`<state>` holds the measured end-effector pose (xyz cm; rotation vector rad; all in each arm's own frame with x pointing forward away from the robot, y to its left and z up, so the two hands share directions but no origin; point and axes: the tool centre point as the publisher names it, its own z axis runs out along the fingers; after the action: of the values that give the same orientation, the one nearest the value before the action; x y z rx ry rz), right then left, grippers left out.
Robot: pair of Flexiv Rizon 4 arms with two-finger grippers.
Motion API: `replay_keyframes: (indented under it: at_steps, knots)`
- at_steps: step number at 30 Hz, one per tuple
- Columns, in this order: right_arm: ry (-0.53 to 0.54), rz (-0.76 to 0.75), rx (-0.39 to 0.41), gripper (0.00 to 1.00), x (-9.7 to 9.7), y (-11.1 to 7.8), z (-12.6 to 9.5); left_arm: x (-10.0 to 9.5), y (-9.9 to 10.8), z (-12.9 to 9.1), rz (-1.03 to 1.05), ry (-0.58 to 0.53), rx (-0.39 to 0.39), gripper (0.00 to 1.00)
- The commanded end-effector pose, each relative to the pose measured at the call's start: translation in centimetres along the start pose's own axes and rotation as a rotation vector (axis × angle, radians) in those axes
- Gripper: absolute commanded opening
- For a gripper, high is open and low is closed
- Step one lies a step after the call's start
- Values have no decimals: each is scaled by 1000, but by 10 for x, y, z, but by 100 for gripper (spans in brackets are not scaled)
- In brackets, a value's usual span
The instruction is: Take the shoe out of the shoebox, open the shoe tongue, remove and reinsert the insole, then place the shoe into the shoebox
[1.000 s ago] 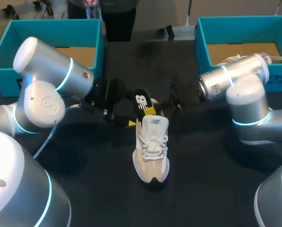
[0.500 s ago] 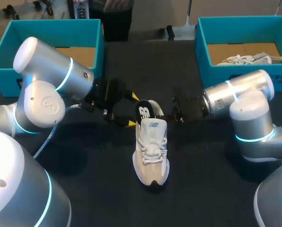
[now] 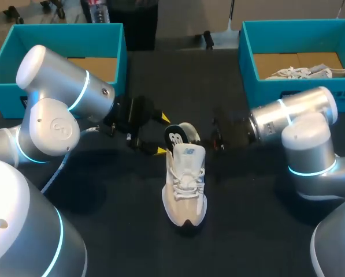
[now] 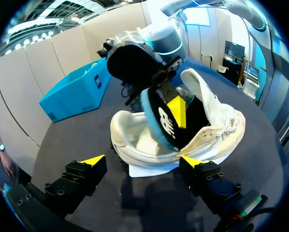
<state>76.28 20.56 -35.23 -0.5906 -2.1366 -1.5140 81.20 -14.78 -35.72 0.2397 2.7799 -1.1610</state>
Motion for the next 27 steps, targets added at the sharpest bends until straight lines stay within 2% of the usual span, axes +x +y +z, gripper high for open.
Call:
replay_keyframes:
  at_steps: [1,6,10,12,13,14,15,23,27]
  knots:
    - [4,-10,23,27,-3,13,-4,0,0,1,0,0,-2,100]
    - [13,-27,29,33,-8,20,-4,0,0,1,0,0,-2,100]
    - [16,-39,30,34,-13,26,-4,0,0,1,0,0,-2,100]
    - [20,-44,33,29,-14,27,-4,0,0,1,0,0,-2,100]
    - [23,-44,35,16,-14,28,-4,0,0,1,0,0,-2,100]
    - [23,-41,36,11,-14,28,-4,0,0,1,0,0,-2,100]
    - [23,-37,35,0,-14,28,-4,0,0,1,0,0,-2,100]
    - [7,-41,1,0,-1,35,-15,0,0,1,0,0,-2,100]
    - [0,-60,-9,0,3,46,-19,0,0,1,0,0,-2,100]
